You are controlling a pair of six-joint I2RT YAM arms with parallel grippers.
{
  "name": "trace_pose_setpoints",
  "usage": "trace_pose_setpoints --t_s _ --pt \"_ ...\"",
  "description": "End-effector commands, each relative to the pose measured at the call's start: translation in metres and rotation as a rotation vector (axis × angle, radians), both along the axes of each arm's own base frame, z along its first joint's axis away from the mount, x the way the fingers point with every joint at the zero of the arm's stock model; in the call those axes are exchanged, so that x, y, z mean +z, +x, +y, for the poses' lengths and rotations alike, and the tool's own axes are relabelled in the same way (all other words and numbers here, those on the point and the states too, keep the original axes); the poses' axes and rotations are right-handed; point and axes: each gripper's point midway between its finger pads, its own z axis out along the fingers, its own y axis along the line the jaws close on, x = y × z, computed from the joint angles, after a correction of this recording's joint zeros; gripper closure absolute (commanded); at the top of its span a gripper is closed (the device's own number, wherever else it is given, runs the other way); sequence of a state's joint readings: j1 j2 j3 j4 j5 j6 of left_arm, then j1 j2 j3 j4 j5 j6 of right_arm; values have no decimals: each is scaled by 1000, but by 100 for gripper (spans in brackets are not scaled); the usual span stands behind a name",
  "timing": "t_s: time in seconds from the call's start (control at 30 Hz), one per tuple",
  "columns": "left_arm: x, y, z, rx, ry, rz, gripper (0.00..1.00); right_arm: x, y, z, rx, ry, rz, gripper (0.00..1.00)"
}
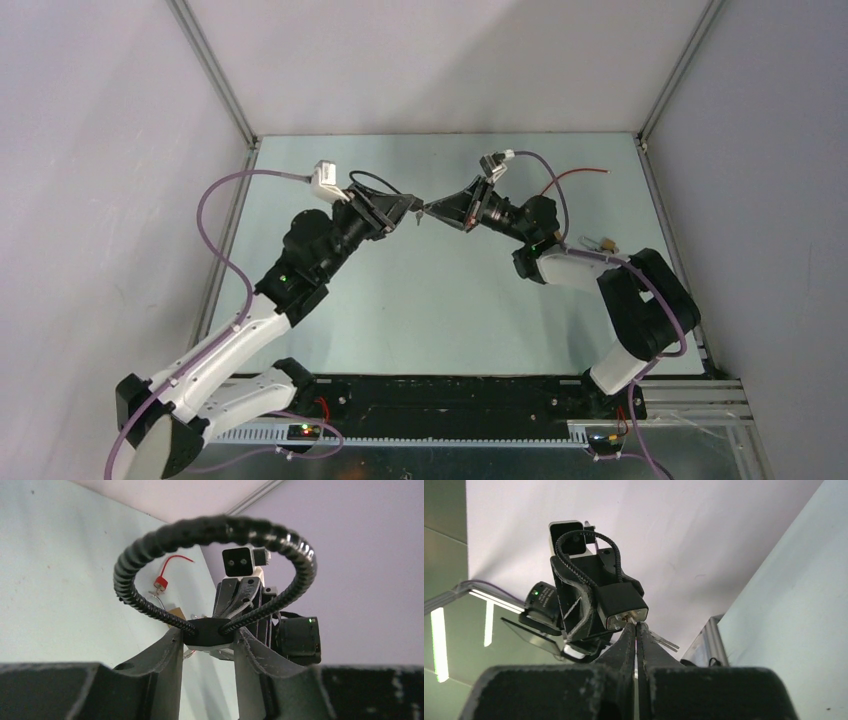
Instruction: Unlock with the key
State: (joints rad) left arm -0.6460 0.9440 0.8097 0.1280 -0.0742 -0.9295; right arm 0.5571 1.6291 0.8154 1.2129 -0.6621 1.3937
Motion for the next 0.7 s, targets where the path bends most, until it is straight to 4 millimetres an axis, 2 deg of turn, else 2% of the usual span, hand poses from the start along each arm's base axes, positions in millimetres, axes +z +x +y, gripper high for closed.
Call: trace_pose_setpoints --t_s 0.0,0.23,0.4,0.67 --pt "16 -20 -13 -115 87 -185 89 21 -6 6 111 51 71 100" --pt "23 -17 -8 -114 135 -327 88 19 -12 10 195 106 161 100" --pt "25 -16 -5 -124 115 -341 88 18 -8 10 178 113 166 97" --pt "5 5 22 -31 -1 -203 89 11 5 1 66 44 70 66"
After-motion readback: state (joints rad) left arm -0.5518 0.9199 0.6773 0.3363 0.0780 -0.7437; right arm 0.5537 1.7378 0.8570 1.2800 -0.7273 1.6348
